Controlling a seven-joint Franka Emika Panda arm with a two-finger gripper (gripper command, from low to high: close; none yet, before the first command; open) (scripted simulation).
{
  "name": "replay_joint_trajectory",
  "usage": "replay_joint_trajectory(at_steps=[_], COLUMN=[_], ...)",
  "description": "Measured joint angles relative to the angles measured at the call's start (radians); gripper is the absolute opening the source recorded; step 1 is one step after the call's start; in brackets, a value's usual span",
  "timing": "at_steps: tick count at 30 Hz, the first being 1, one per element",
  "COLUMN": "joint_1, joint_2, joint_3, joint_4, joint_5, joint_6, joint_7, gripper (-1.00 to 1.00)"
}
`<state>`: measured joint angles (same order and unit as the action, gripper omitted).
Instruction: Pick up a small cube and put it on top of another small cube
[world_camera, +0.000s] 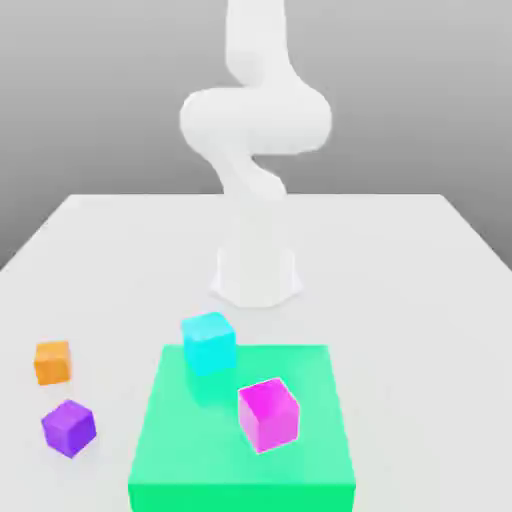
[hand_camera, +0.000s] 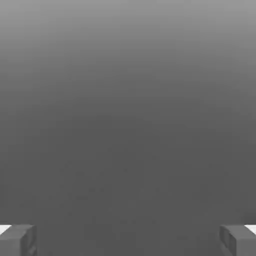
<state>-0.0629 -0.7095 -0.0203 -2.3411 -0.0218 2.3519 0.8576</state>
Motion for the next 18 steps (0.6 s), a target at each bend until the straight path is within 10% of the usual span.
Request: replay_joint_trajectory(at_steps=[18], joint_1=[-0.420], joint_2=[0.658], joint_3=[-0.257], joint_4=[-0.299], joint_5=[-0.003], joint_6=[0.381], joint_7=[0.307], gripper=[0.00])
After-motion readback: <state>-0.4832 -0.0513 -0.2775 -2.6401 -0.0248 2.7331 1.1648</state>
